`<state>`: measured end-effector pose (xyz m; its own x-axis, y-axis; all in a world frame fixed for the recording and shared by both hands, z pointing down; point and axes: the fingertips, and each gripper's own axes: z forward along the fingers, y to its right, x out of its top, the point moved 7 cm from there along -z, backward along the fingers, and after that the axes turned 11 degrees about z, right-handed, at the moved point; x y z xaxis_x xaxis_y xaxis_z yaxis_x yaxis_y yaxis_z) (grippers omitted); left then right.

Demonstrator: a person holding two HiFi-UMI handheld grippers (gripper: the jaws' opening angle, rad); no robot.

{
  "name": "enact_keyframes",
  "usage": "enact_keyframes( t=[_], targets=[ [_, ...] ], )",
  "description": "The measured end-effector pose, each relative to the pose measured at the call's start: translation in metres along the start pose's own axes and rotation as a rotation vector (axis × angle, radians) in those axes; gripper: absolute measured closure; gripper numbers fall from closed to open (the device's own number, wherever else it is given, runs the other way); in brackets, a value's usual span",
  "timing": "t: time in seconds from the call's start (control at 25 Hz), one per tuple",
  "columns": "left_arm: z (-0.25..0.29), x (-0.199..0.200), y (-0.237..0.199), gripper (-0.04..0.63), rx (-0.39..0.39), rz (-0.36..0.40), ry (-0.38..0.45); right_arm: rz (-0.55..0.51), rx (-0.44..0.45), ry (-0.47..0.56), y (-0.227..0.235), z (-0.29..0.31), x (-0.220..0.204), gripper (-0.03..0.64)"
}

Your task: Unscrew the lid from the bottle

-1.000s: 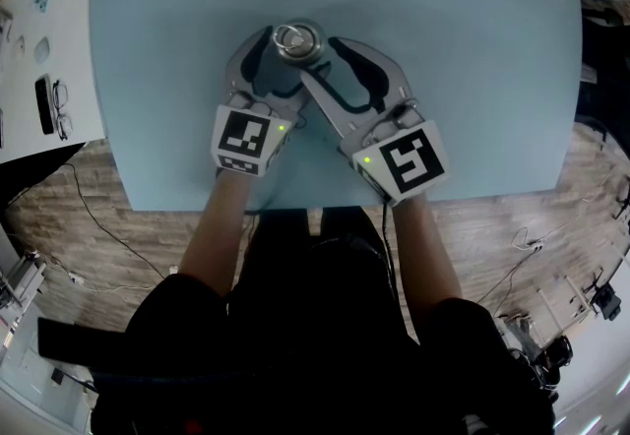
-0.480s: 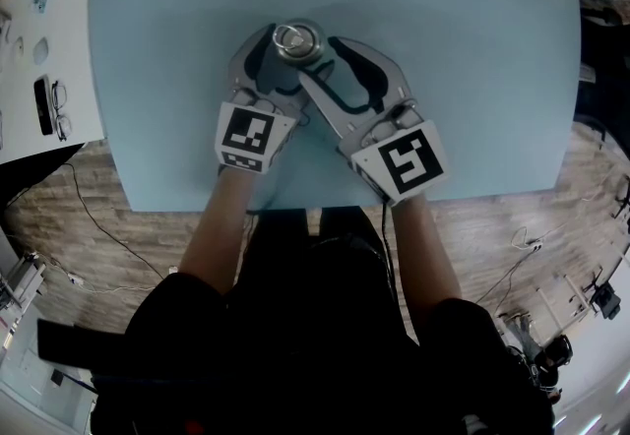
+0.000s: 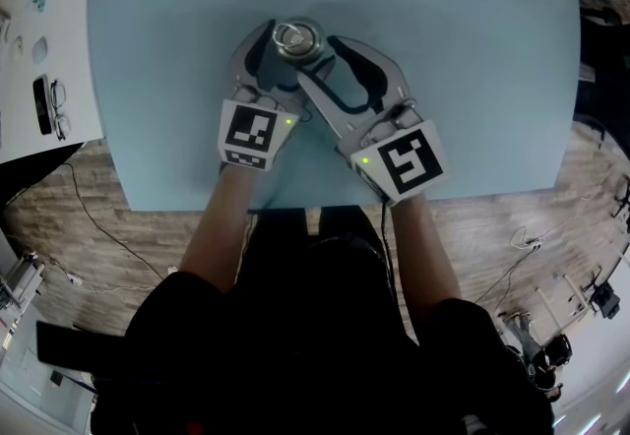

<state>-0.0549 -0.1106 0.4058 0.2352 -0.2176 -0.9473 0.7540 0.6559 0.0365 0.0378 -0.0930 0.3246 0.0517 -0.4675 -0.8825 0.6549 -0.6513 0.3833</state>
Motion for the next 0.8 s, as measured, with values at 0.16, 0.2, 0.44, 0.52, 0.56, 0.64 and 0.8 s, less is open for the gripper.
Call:
enact_keyframes(
  t=[0.16, 0.2, 0.44, 0.52, 0.56, 0.64, 0.8],
  targets=[
    [0.0024, 0.0005, 0.0007, 0.190, 0.005, 0.014, -0.001, 0.000, -0.001, 0.001, -0.0006, -0.0005, -0.0004, 0.408],
    [0.0033, 0.0004, 0.0012, 0.190, 0.005, 0.019, -0.003, 0.000, -0.001, 0.001, -0.0007, -0.0007, -0.0005, 0.408],
    [0.0054, 0.0000, 0.0001, 0.192, 0.011, 0.027, -0.007, 0.005, -0.006, -0.001, 0.0001, -0.0015, -0.0007, 0.408],
    [0.0056, 0.0002, 0.0002, 0.193, 0.013, 0.029, -0.008, 0.004, -0.007, 0.000, 0.0003, -0.0020, -0.0008, 0.408],
    [0.0058, 0.0004, 0.0003, 0.193, 0.014, 0.029, -0.007, 0.004, -0.006, 0.000, 0.0003, -0.0021, -0.0007, 0.408],
    [0.0063, 0.0006, 0.0003, 0.195, 0.016, 0.032, -0.008, 0.004, -0.006, 0.000, 0.0002, -0.0019, -0.0008, 0.408],
    [0.0069, 0.0010, 0.0005, 0.199, 0.023, 0.037, -0.007, 0.006, -0.006, -0.002, 0.0000, -0.0016, -0.0014, 0.408]
  ],
)
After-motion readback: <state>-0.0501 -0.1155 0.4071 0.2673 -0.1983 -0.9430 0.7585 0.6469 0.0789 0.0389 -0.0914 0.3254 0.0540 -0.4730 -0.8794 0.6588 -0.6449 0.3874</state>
